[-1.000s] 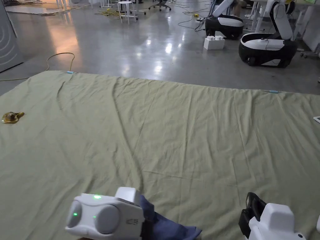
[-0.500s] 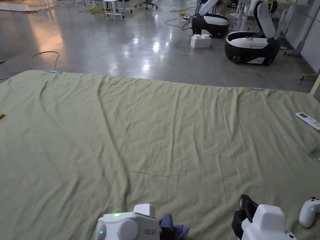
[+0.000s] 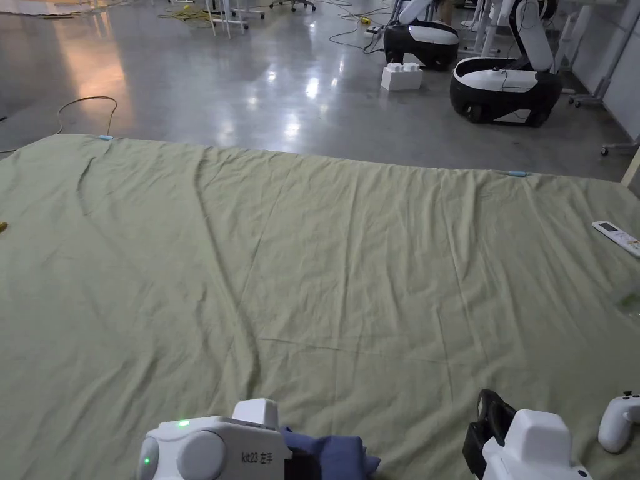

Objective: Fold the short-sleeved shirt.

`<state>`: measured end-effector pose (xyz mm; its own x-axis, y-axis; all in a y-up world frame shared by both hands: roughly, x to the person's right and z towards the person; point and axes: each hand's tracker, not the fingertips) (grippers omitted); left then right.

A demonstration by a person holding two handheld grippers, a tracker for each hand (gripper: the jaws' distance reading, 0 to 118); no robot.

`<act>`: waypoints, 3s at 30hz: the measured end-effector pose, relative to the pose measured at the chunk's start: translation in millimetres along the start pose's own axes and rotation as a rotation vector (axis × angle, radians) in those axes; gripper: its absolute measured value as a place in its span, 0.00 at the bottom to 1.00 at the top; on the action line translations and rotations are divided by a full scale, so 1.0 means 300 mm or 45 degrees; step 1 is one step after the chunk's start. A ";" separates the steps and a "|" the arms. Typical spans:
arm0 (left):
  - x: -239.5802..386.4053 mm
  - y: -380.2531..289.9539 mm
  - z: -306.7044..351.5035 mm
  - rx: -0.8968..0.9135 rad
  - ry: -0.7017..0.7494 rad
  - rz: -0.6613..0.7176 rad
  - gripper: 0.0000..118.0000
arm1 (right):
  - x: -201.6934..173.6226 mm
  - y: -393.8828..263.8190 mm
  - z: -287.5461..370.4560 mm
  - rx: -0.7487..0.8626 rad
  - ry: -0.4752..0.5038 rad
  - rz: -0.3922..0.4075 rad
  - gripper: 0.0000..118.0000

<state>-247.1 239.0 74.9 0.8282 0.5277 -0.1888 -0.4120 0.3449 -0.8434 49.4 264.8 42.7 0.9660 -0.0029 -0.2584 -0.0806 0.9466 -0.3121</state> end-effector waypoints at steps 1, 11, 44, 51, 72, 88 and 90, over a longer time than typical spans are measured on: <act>0.009 -0.005 -0.022 -0.006 -0.038 -0.005 0.16 | 0.000 -0.001 -0.001 -0.002 0.000 0.001 0.01; 0.061 -0.083 -0.286 -0.071 0.040 -0.079 0.09 | 0.016 -0.012 -0.001 -0.017 -0.015 0.007 0.01; -0.066 0.057 0.459 1.376 0.690 -0.546 0.08 | -0.122 0.237 0.018 0.287 -0.024 0.117 0.01; -0.134 0.101 0.496 1.390 0.640 -0.412 0.08 | -0.097 0.260 0.009 0.306 -0.059 0.118 0.01; -0.332 -0.092 0.399 1.057 0.594 -0.330 0.08 | -0.412 -0.265 0.054 -0.225 0.306 0.259 0.01; -0.440 -0.154 0.212 0.544 0.260 -0.101 0.59 | -0.417 -0.388 -0.086 -0.344 0.196 0.192 0.01; -0.462 -0.131 0.189 0.521 0.138 -0.051 0.61 | -0.411 -0.381 -0.089 -0.350 0.197 0.168 0.01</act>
<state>-367.2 196.5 162.7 0.8727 0.4306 -0.2302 -0.4776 0.6546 -0.5861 -67.1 148.2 85.8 0.8957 0.0450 -0.4423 -0.2862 0.8198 -0.4961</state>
